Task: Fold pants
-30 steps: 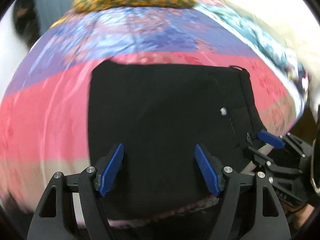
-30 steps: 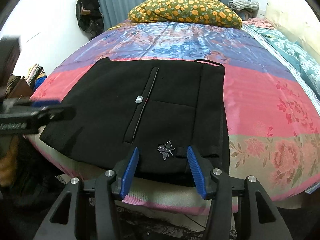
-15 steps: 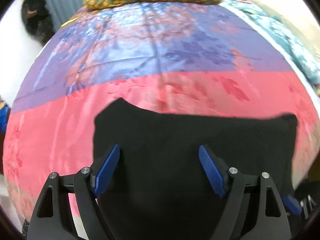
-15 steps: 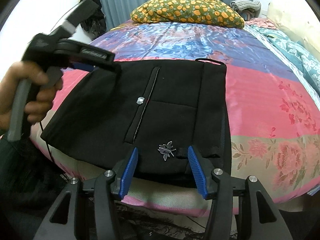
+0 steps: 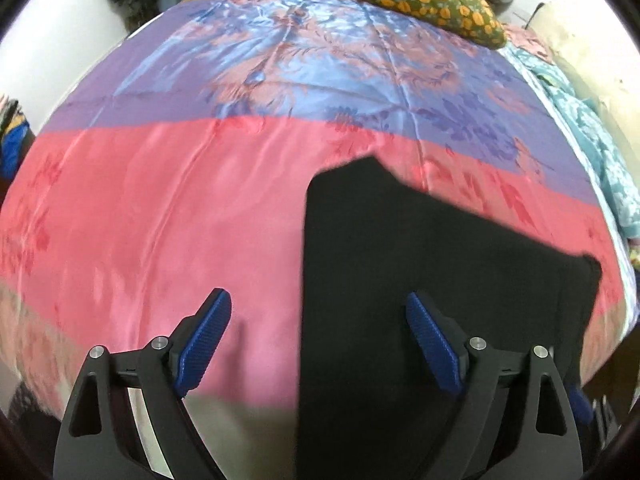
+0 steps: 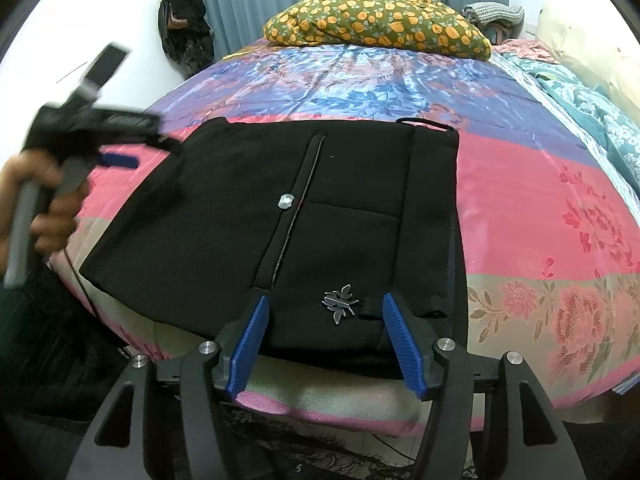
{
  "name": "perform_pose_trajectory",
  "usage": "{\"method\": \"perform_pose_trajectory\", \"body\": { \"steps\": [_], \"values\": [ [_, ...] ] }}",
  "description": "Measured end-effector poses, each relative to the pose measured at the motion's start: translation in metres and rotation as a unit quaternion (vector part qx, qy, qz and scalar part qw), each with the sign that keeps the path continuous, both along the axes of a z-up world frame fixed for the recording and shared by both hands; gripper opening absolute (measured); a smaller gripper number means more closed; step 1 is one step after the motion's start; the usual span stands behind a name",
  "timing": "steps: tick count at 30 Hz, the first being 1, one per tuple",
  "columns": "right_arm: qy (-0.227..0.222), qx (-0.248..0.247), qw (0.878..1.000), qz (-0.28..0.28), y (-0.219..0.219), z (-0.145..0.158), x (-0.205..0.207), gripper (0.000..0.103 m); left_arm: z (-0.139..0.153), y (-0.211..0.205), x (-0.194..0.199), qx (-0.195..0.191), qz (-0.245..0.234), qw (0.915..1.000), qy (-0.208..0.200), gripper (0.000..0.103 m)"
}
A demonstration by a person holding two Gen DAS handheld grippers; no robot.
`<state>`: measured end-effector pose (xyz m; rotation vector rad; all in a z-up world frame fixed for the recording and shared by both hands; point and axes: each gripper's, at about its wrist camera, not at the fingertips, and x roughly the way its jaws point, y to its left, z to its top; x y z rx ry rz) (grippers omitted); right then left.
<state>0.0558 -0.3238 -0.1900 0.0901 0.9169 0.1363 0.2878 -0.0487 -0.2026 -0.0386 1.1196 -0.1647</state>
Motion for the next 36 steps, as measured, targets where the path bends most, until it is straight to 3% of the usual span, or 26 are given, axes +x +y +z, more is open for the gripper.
{"method": "perform_pose_trajectory", "body": {
  "steps": [4,11,25,36],
  "values": [
    [-0.003,-0.003,1.000,-0.001,0.002,0.000,-0.001,0.063,-0.002,0.021,-0.029,-0.007,0.006,0.9999,-0.005,0.090],
    [-0.012,-0.014,1.000,-0.001,0.007,0.001,-0.004,0.067,-0.008,0.048,-0.064,-0.058,0.032,0.9978,-0.008,0.090],
    [-0.022,-0.017,0.999,0.014,0.011,0.001,-0.007,0.079,-0.009,0.054,-0.077,-0.066,0.033,0.9972,-0.017,0.090],
    [-0.029,-0.019,0.999,0.015,0.012,0.006,-0.011,0.083,-0.011,0.058,-0.080,-0.066,0.038,0.9969,-0.019,0.090]
  ]
}}
